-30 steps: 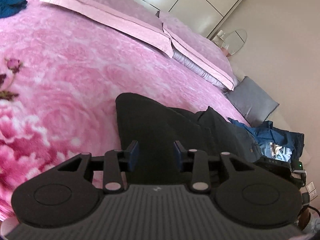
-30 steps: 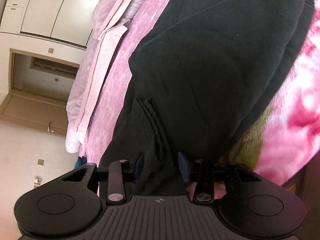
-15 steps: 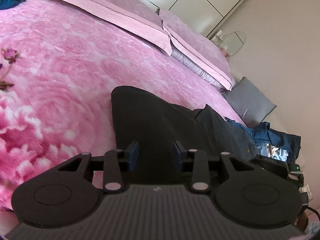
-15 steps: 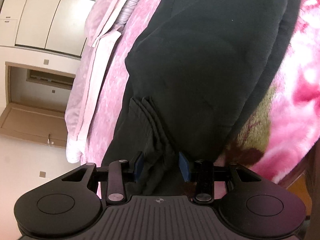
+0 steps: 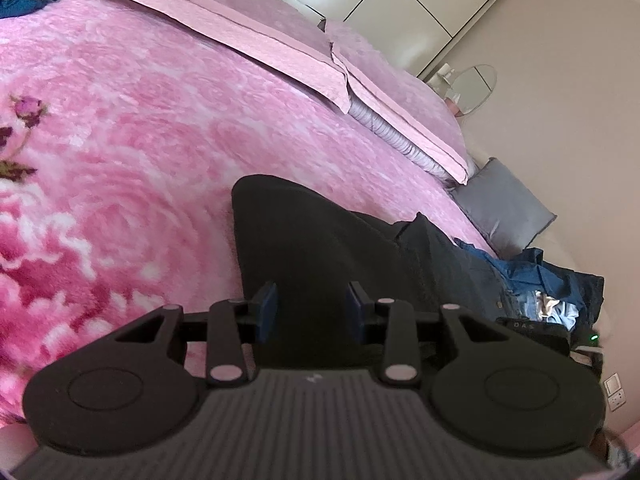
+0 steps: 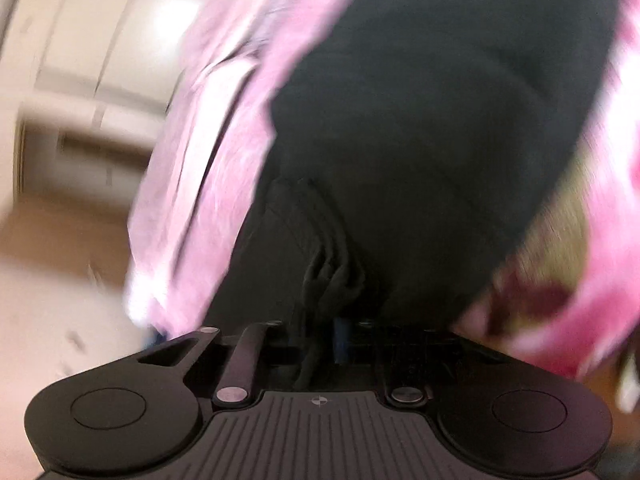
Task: Fold clothes
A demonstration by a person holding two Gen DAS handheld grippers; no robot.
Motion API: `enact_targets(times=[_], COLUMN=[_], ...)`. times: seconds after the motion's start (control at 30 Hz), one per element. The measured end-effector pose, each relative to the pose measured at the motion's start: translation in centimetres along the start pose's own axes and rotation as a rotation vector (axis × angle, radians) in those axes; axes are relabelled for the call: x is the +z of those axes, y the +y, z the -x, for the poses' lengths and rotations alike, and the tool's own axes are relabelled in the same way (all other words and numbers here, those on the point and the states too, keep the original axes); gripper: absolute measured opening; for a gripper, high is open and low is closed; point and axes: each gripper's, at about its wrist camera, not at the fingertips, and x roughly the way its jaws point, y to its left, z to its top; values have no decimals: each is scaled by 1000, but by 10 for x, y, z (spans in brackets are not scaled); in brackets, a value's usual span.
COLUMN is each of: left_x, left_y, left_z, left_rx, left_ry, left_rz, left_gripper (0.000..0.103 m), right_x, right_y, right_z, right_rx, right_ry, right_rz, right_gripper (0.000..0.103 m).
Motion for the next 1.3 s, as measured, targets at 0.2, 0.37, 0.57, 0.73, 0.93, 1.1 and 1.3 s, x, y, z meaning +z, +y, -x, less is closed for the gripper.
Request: enact_targets(times=[0.2,0.37,0.57,0.73,0.93,1.1,1.3], left_x=[0,-3,10,22,14,14,18], left_y=[-15,-33,-34,-34,-51,-54,-63], left_z=[-10,-22,-9,-2,-18,-18,-15], left_rx=[-45,-28,10,23,30,38,9], left_ry=[28,61,19,10,73,81,66], left_rz=[-59,-133,-140,-136,-221,-225,-249], left_gripper=[22,11,12,12,12,18,18], right_x=[-4,1,3,8,6,14,8], right_y=[18,-18,-15,6,-32,-21,-34], right_z=[36,32,29,52,35,36,40], right_rx=[-1,-95,-96,60,-117,-86,-110], right_ry=[-201,-175,-171,-261,-203,-179,-162], right_rz=[281,142,178,270,176,193,150], right_gripper=[9,9,9,9,8,8,8])
